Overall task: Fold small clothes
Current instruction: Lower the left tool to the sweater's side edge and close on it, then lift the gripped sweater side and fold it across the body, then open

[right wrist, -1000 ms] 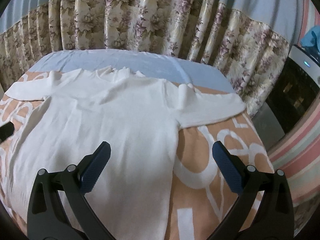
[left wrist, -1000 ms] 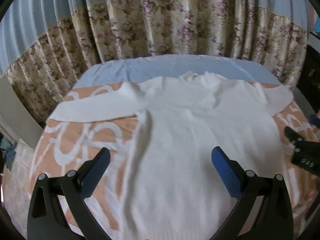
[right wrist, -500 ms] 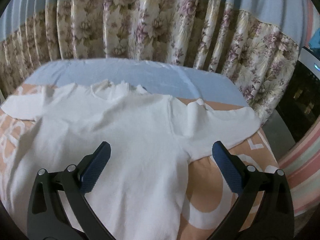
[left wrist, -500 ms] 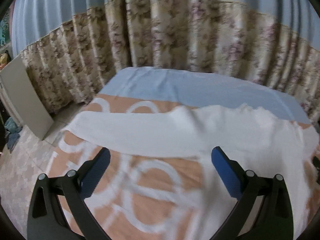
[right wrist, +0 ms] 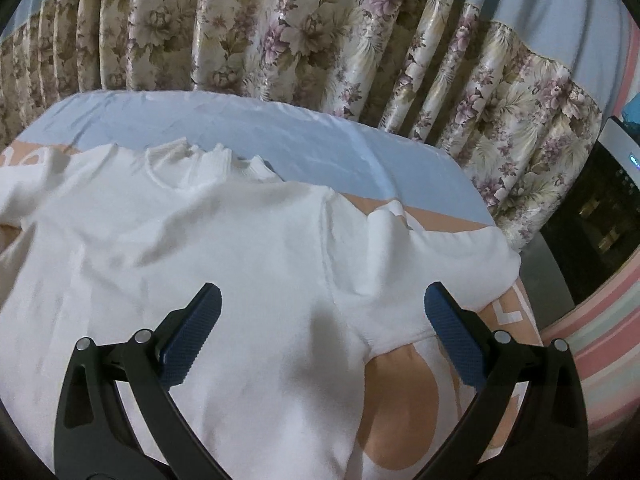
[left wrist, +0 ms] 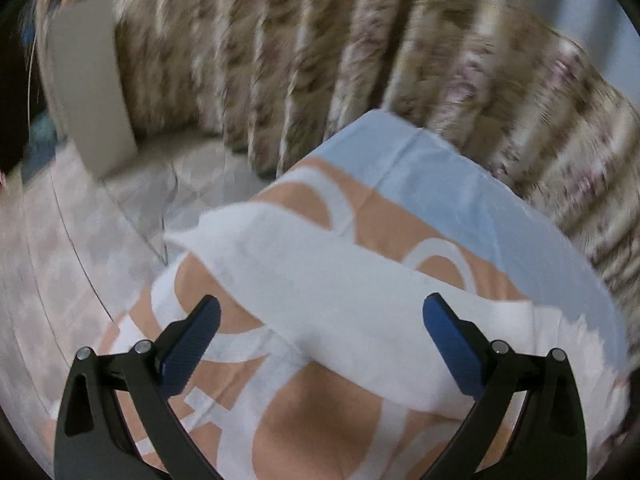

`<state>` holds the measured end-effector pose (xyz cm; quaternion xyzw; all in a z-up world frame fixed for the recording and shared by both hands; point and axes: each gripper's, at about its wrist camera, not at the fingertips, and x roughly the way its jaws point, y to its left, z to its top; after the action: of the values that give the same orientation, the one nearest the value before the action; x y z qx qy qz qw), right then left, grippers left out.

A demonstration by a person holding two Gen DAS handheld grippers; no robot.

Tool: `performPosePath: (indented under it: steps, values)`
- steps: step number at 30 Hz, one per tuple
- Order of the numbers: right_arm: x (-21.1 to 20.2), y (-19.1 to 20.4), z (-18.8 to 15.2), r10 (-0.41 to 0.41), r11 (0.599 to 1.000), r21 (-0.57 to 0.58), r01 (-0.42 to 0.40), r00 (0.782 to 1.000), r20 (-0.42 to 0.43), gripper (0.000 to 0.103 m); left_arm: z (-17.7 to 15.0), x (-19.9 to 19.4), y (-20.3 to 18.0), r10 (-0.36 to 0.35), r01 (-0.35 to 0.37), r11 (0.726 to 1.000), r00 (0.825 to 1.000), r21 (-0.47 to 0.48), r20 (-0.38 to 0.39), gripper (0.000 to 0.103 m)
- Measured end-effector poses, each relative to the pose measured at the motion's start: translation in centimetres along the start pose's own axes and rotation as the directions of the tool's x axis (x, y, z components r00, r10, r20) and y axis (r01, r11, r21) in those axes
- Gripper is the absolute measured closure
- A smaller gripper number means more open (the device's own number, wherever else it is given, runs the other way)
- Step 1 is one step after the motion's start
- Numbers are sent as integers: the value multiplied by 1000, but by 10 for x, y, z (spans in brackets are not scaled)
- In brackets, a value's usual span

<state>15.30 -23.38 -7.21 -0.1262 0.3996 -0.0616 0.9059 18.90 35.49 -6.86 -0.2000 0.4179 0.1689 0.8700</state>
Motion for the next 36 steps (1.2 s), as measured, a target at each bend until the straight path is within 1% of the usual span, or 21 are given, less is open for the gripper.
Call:
performPosePath:
  steps: [3,4,5,6,8,9,10,12,13,14,16,18,21,23,26,28,31,34,35,36]
  values:
    - [4,0,-2,-6,1000,0,6,1000,-7,3,4,18,22,3,-6,997,999,-77,-47,3]
    - [6,0,-2,-6,1000,1,6,1000,-8,3,4,23,27,-8,2,995,998,-101,-60,3]
    - [6,0,-2,-9,1000,0,9,1000,-8,3,6,29,31,-22,13,993,997,-119,-74,3]
    - [6,0,-2,-9,1000,-1,9,1000,-8,3,7,33,34,-20,10,992,997,-123,-81,3]
    - [8,0,-3,-14,1000,-6,14,1000,-9,3,9,42,33,17,-26,995,996,-100,-88,15]
    - [9,-1,-3,-16,1000,-7,16,1000,-10,3,10,47,30,42,-49,996,995,-77,-94,27]
    - [10,-1,-3,-17,1000,-6,17,1000,-12,3,11,51,27,70,-75,996,993,-53,-99,36]
    - [11,-2,-3,-18,1000,-4,18,1000,-14,3,12,54,20,124,-124,992,988,2,-91,43]
    - [11,-2,-4,-19,1000,-4,19,1000,-15,3,14,57,20,139,-138,990,987,20,-86,54]
    - [11,-2,-4,-21,1000,-3,21,1000,-15,3,14,58,16,165,-162,986,983,50,-77,59]
    - [11,-2,-4,-23,1000,0,23,1000,-15,3,14,59,10,177,-171,981,982,96,-64,80]
    - [11,-2,-5,-22,1000,1,22,1000,-16,3,14,60,5,170,-161,979,984,123,-60,90]
    - [11,-2,-4,-25,1000,-2,25,1000,-8,3,14,56,-3,186,-178,971,982,158,-40,92]
    - [10,-4,-3,-24,1000,1,24,1000,0,3,15,49,-9,182,-177,969,983,171,-12,93]
    - [11,-9,-1,-22,1000,10,22,1000,3,3,17,28,-34,155,-161,963,987,216,46,93]
    - [13,-13,1,-25,1000,18,25,1000,7,3,17,17,-57,124,-137,958,990,253,66,93]
    - [14,-19,6,-23,999,39,22,1000,17,3,5,-7,-108,64,-99,932,992,350,112,93]
    - [14,-23,11,-19,998,57,18,999,29,3,-17,-23,-169,-20,-34,888,993,458,113,92]
    - [14,-24,12,-20,998,59,18,999,32,3,-29,-28,-193,-55,-6,866,993,500,106,92]
    - [14,-25,12,-22,998,61,20,999,34,3,-35,-30,-211,-76,12,851,992,525,100,92]
